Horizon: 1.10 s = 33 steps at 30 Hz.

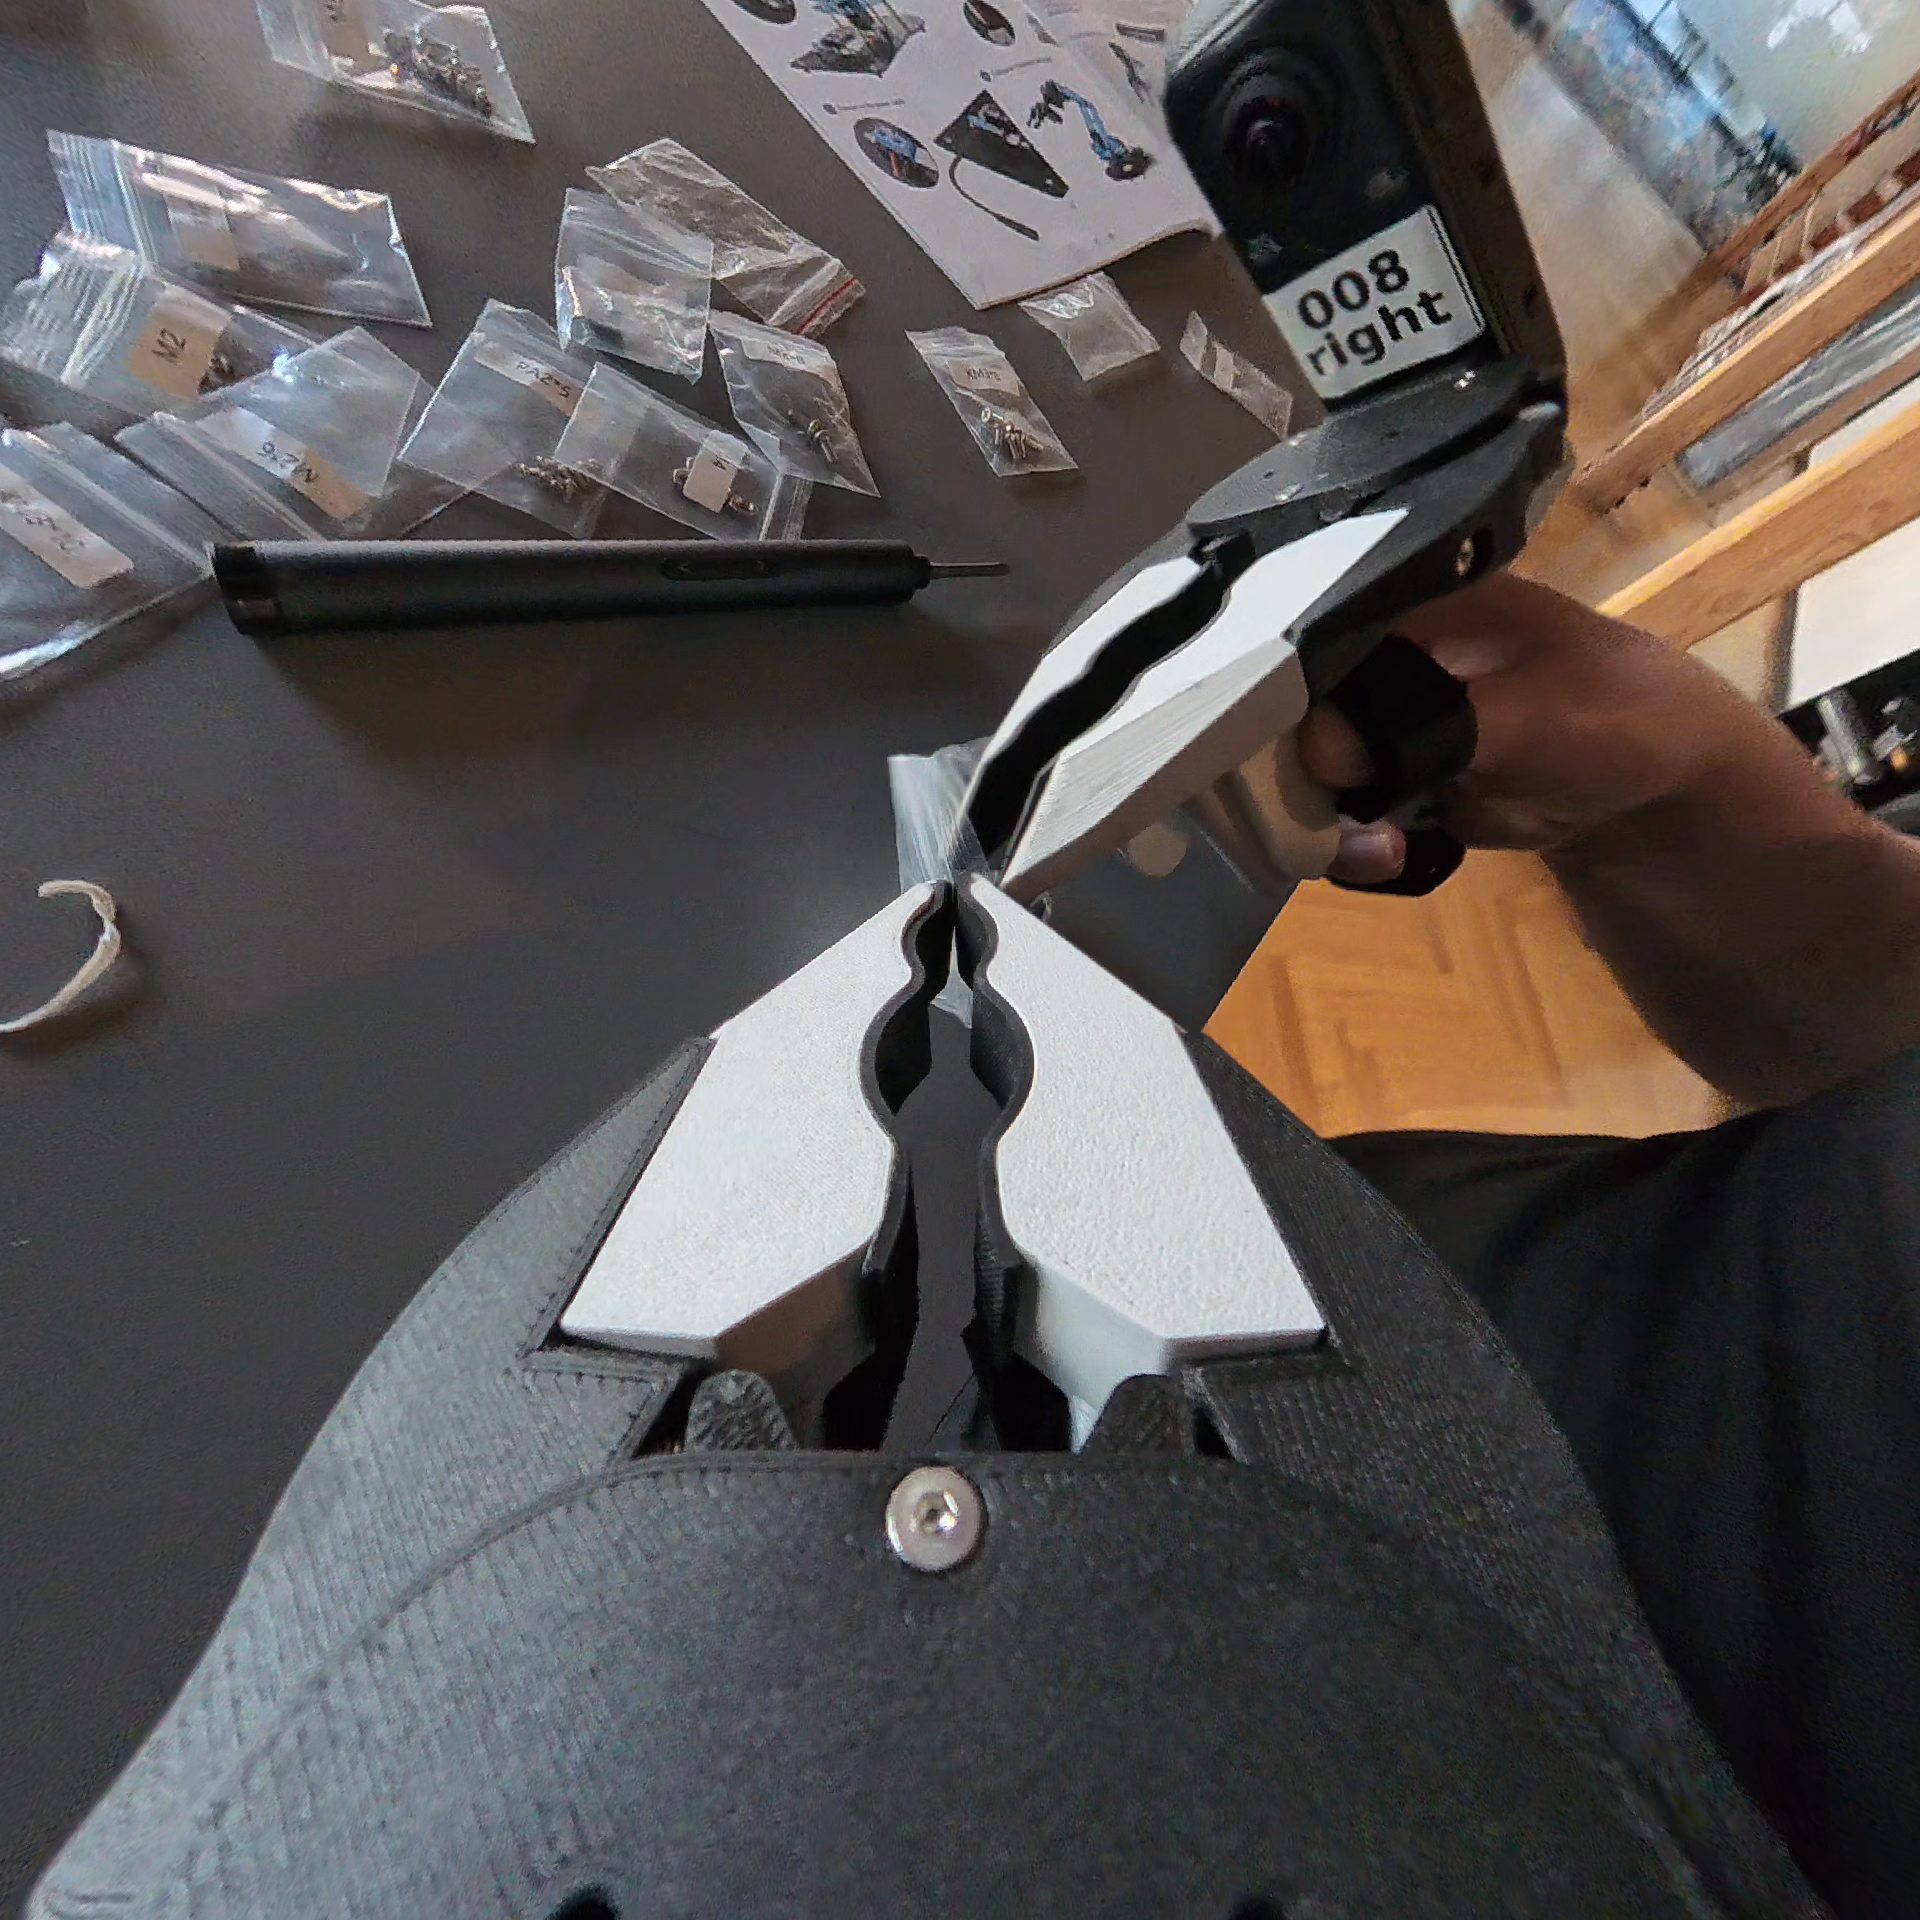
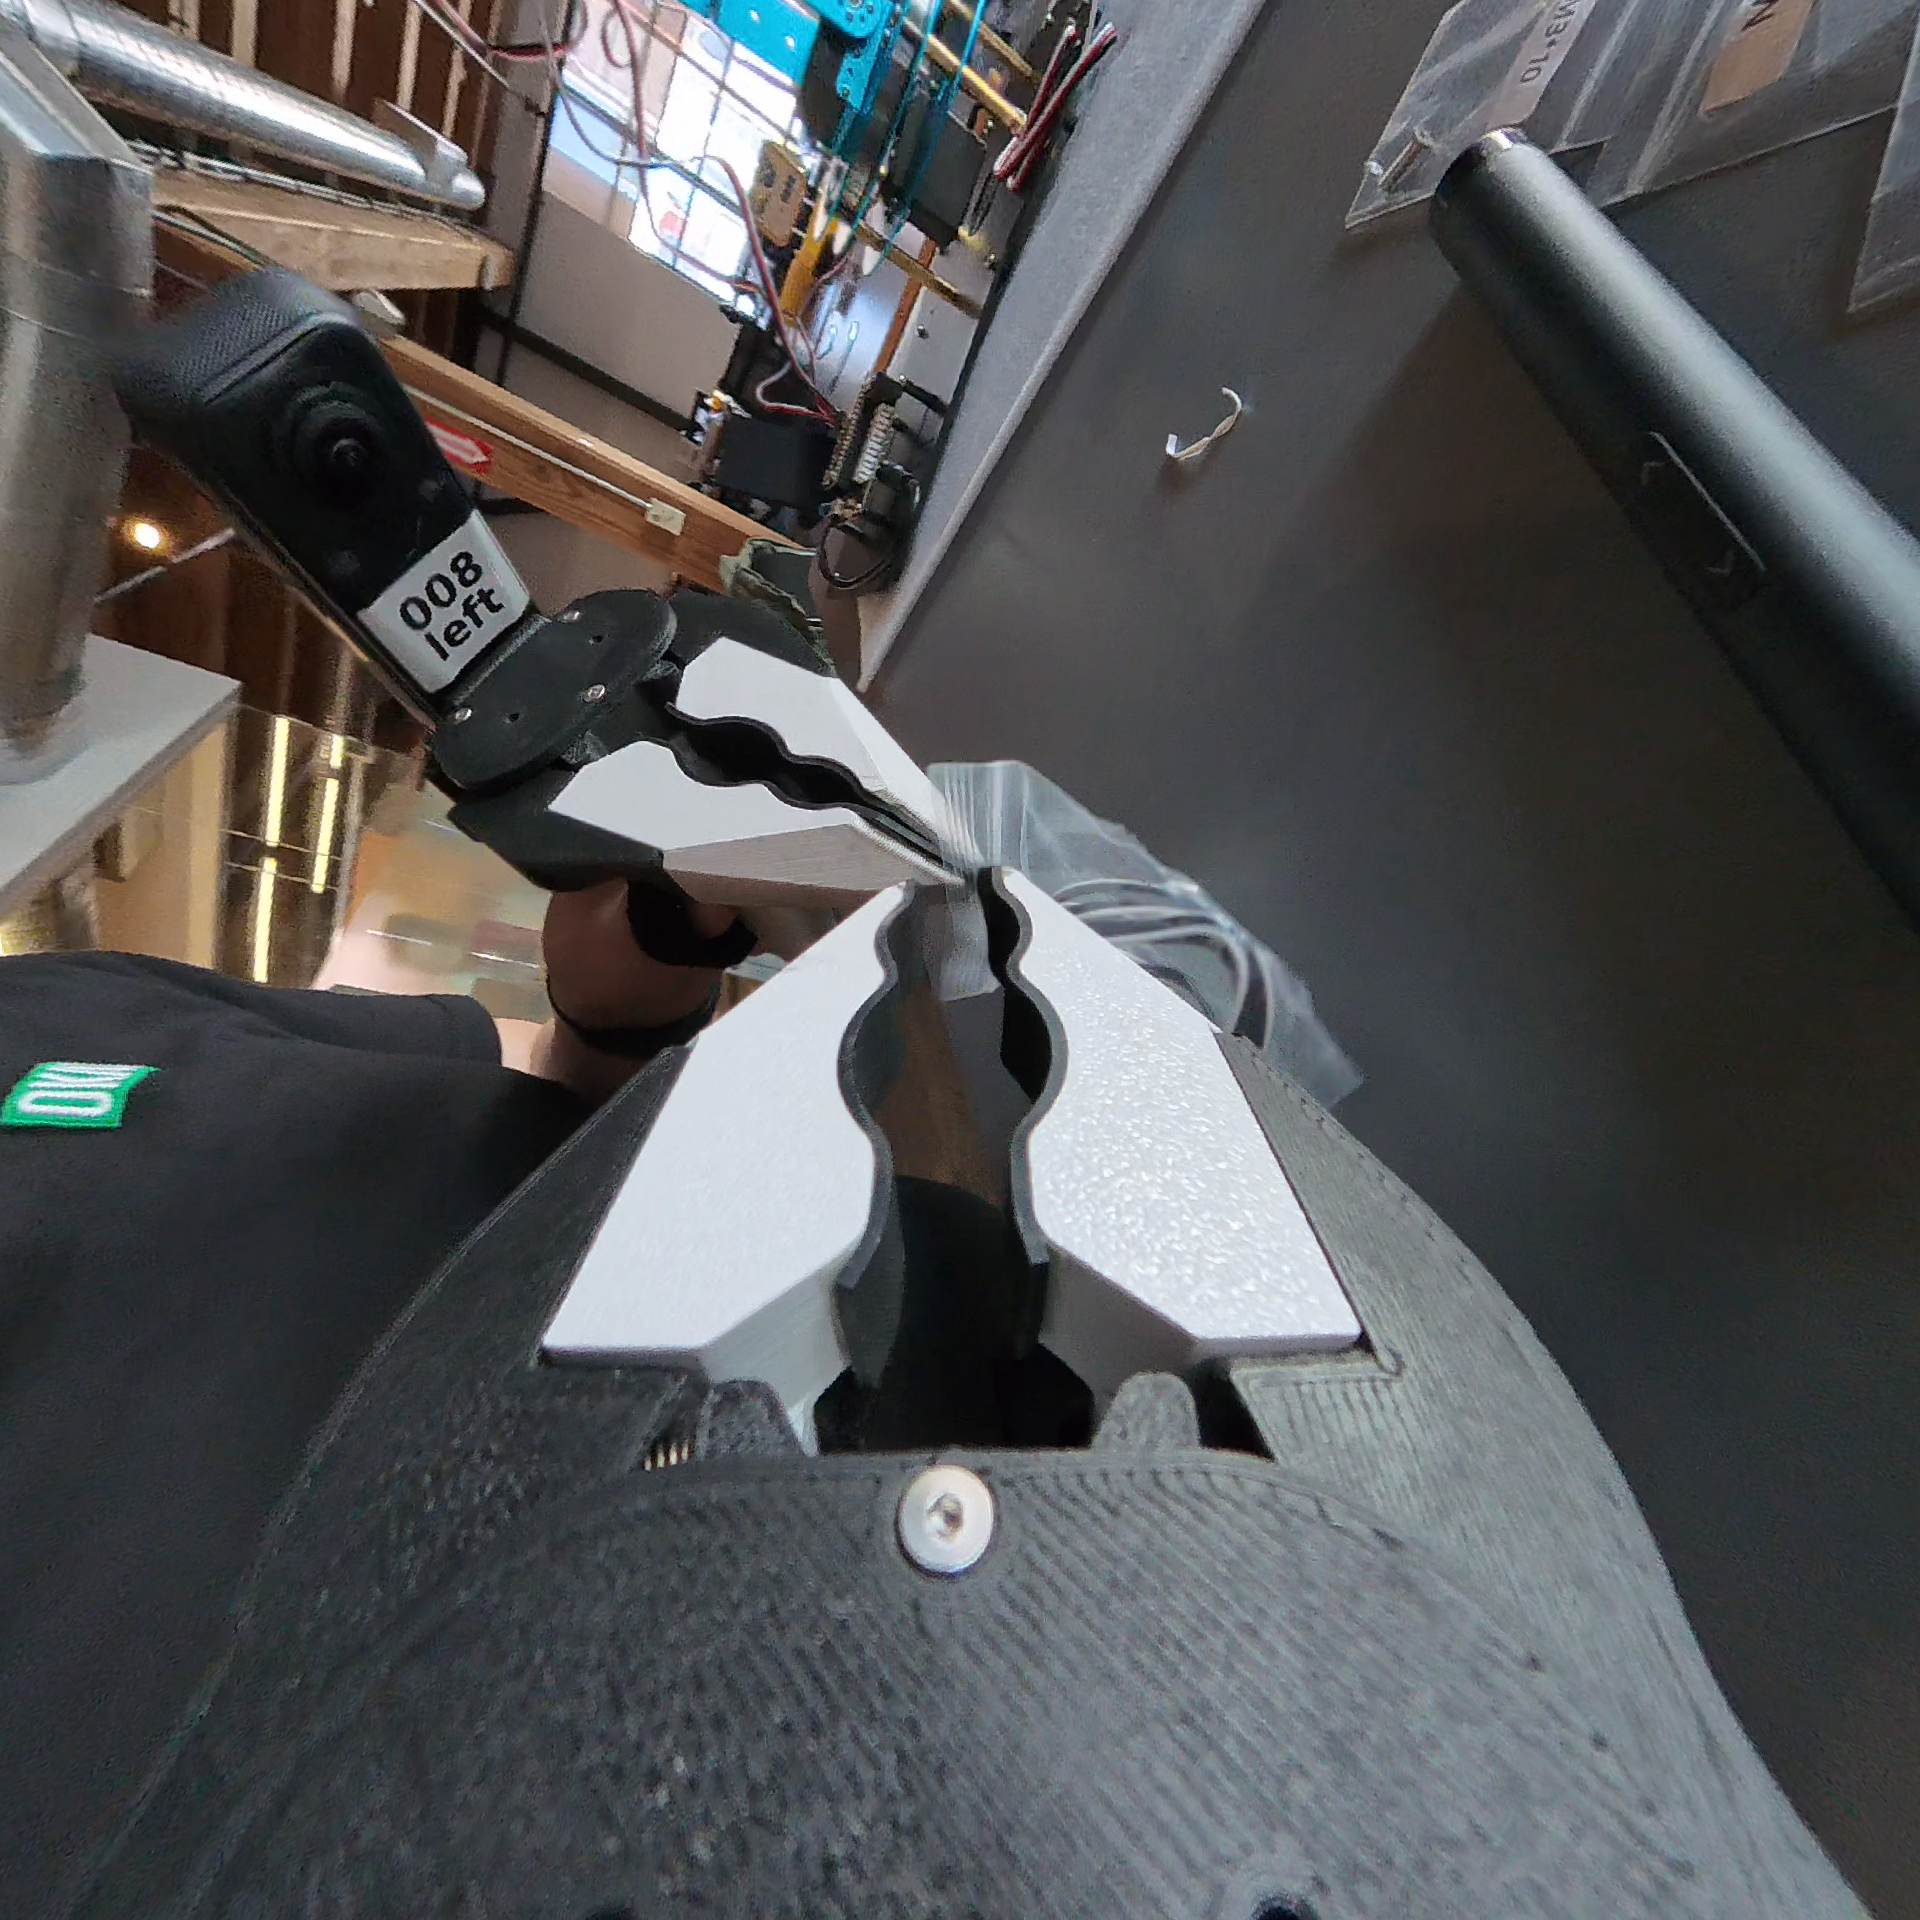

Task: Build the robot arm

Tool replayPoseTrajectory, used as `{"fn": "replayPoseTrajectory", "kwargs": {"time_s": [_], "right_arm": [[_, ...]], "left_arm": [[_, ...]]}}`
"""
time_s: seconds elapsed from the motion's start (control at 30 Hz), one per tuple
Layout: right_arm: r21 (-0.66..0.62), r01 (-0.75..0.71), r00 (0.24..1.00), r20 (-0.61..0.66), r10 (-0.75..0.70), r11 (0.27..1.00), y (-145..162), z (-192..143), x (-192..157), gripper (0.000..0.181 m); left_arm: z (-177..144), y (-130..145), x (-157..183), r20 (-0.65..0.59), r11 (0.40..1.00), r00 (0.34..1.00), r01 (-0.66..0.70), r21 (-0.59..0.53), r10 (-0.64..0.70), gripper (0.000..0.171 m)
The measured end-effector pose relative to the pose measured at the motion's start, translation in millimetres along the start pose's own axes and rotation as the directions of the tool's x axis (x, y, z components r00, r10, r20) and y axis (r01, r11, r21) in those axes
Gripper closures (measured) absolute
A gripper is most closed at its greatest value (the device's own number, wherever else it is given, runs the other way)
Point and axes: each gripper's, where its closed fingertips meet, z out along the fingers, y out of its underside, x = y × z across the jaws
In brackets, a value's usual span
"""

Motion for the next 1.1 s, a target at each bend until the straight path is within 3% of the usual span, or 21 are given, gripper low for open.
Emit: {"fn": "replayPoseTrajectory", "kwargs": {"time_s": [0.2,0.53,0.77,1.03,1.1], "right_arm": [[-0.032,0.089,0.988,-0.126,-0.092,0.996,4.2,5.5,1.5,0.172],[-0.042,0.055,0.991,-0.117,-0.059,0.998,2.1,1.0,-1.0,0.181],[-0.125,0.175,0.963,-0.184,-0.196,0.977,-0.1,0.4,-3.7,0.181],[-0.034,0.044,0.999,-0.03,-0.046,0.998,-6.6,-4.0,-6.2,0.181],[-0.062,0.046,0.999,-0.015,-0.047,0.997,-1.9,-2.4,-5.7,0.181]], "left_arm": [[-1.4,-6.7,2.2,-0.085,0.988,0.987,0.141,0.065,-0.135,0.171],[-4.5,-8.9,6.1,-0.067,0.992,0.991,0.12,0.045,-0.117,0.171],[-6.4,-10.4,5.3,-0.033,0.996,0.996,0.082,0.017,-0.082,0.171],[-8.0,-6.6,7.3,-0.047,0.999,0.998,0.044,-0.016,-0.045,0.171],[-7.1,-5.9,7.3,-0.039,0.999,0.999,0.038,-0.023,-0.038,0.171]]}}
